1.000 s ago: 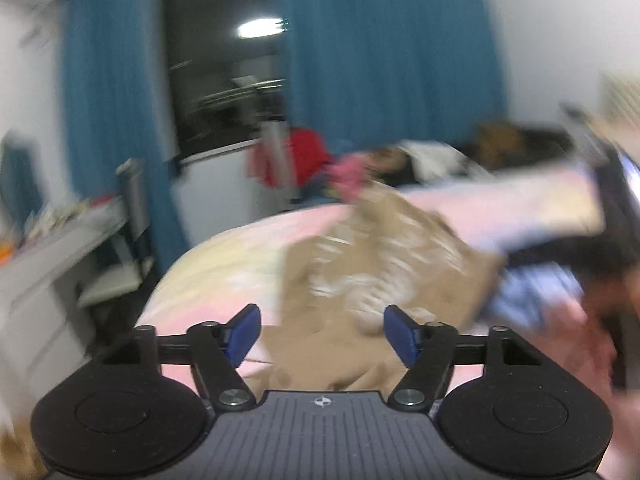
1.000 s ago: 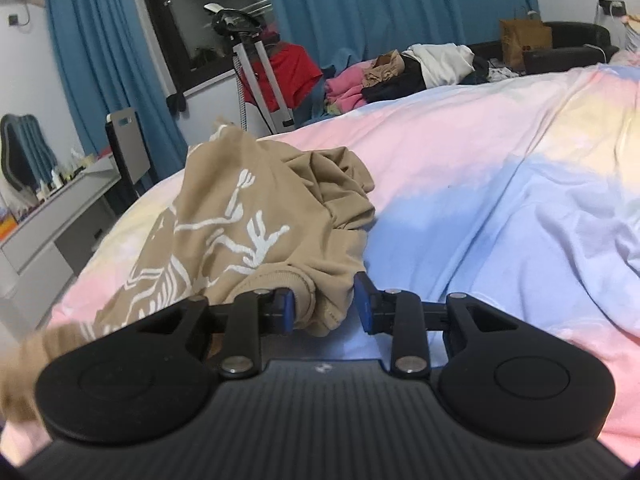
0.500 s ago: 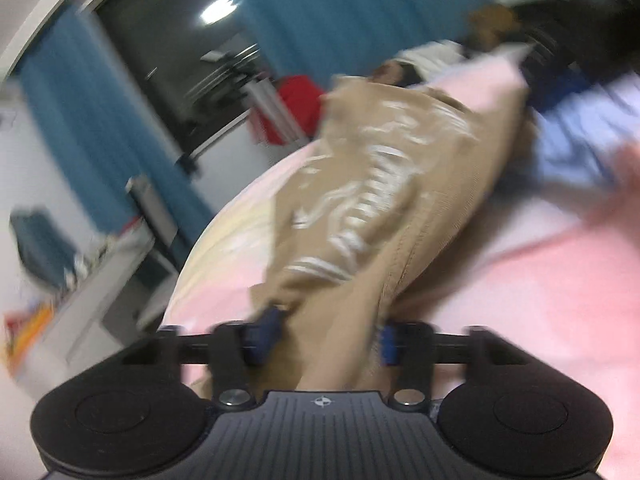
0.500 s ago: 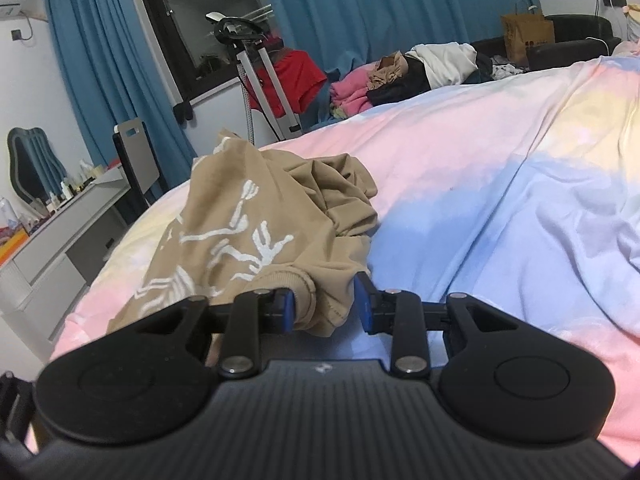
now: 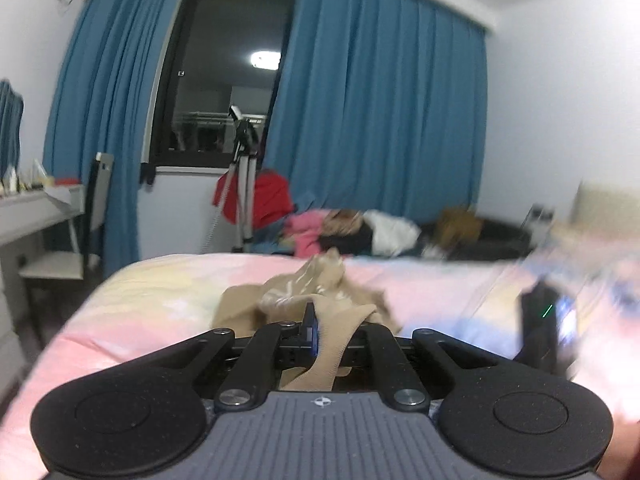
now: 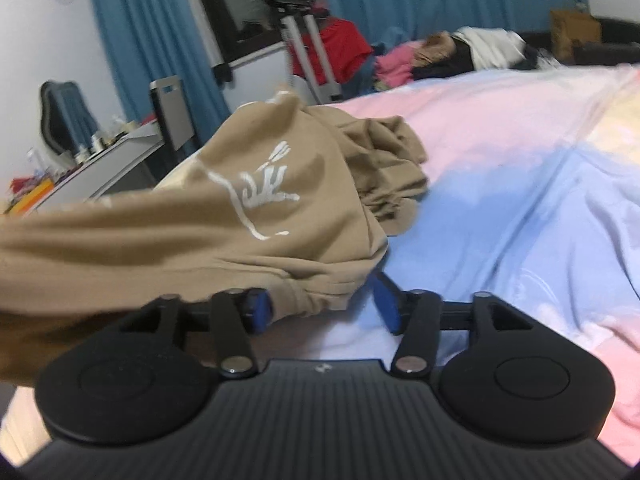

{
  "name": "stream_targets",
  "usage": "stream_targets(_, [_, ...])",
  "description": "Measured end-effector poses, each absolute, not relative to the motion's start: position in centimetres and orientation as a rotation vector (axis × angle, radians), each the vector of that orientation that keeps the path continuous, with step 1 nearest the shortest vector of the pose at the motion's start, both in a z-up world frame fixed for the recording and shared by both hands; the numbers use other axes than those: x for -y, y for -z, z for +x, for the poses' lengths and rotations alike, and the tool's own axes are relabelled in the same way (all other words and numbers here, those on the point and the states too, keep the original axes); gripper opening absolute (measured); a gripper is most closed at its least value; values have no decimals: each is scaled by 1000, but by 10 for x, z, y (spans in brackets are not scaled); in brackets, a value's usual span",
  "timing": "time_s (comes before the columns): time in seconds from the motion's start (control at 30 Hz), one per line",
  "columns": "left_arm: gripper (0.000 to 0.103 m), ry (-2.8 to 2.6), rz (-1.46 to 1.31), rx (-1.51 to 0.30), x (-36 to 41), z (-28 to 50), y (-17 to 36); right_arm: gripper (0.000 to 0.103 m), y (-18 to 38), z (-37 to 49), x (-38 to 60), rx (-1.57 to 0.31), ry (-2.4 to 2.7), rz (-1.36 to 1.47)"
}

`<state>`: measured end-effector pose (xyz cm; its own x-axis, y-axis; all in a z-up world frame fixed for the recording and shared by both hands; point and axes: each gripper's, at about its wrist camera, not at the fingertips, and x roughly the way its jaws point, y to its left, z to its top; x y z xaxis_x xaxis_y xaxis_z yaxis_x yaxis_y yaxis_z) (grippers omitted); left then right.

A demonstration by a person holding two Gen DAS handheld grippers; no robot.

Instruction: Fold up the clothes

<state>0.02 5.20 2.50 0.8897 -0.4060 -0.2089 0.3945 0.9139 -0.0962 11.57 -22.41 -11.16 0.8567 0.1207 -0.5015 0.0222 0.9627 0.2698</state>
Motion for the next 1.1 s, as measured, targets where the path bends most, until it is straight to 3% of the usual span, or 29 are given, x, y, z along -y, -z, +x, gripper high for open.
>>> stream_targets(0.2, [5, 407, -178, -218, -74, -2, -36, 63, 111, 113, 203, -511, -66, 162])
stream_targets(0.43, [5, 337, -230, -284, -87, 13, -31, 63, 74, 75, 227, -165, 116, 247])
stream_targets(0.6, [6, 287, -164, -410, -78, 32, -17, 64, 69, 75, 236, -176, 90, 283])
stream_targets(0.77, [22, 247, -28, -468, -61, 37, 4, 64, 74, 84, 233, -243, 44, 264])
stream_targets(0.93, [56, 219, 172, -470, -31, 35, 22, 64, 77, 83, 224, -280, 19, 252])
stream_targets(1.1, [57, 223, 489, -435, 10, 25, 50, 64, 78, 86, 228, -291, 32, 279])
